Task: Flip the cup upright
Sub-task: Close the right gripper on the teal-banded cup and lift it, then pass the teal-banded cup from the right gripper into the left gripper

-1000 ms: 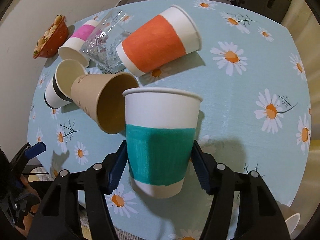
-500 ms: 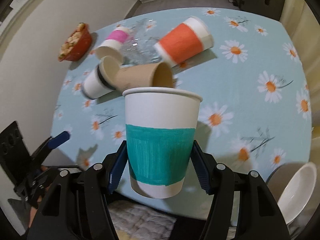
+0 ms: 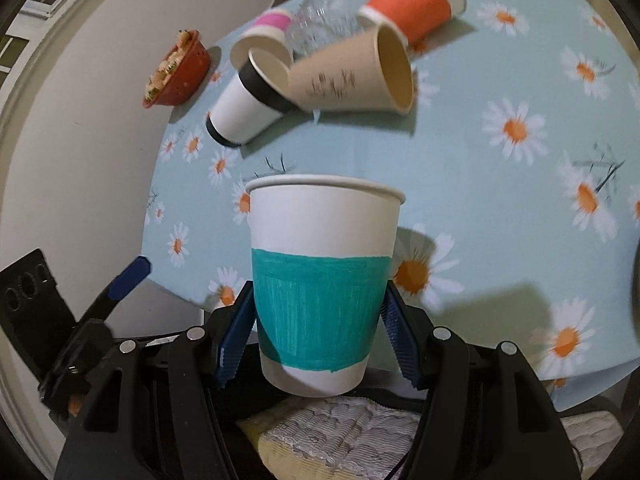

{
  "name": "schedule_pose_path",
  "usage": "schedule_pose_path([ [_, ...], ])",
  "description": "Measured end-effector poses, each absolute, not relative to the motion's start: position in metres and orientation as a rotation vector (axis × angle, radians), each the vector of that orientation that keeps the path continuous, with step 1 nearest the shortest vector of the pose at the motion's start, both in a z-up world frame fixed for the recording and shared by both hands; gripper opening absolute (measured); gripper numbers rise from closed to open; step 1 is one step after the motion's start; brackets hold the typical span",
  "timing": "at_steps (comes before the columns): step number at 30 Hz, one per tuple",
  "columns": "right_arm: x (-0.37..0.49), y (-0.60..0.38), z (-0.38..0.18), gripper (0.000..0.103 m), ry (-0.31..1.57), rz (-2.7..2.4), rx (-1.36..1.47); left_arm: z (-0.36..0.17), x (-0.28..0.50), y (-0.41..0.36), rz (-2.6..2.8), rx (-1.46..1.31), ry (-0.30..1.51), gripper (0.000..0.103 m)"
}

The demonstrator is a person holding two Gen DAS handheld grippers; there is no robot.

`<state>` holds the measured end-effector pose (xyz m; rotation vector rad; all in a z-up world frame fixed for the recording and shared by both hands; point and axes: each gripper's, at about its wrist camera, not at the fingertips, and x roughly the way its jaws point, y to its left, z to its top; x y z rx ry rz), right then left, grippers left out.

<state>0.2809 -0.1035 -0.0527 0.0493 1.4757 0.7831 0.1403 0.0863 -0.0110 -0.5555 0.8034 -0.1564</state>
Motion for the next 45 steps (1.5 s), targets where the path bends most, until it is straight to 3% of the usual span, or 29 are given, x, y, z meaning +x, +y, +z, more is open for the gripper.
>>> schedule_pose_path([
  [15,0.275,-0.1,-0.08,0.063,1.505,0.778,0.055,-0.021,0.134,0.084,-0.136,-0.546,0.831,0.096],
  [20,0.277,-0.104,-0.079,0.071,1.507,0.775,0.076,-0.021,0.135,0.081,-0.136,-0.538,0.834,0.096],
  [27,0.278,-0.114,-0.065,0.072,1.483,0.777,0.101,-0.02,0.136,0.08,-0.126,-0.532,0.843,0.096],
  [35,0.273,-0.146,-0.022,0.072,1.375,0.777,0.123,-0.014,0.155,0.067,-0.128,-0.527,0.897,0.096],
  [45,0.245,-0.21,0.01,0.078,1.174,0.732,0.17,-0.031,0.207,0.032,-0.169,-0.572,1.088,0.096],
])
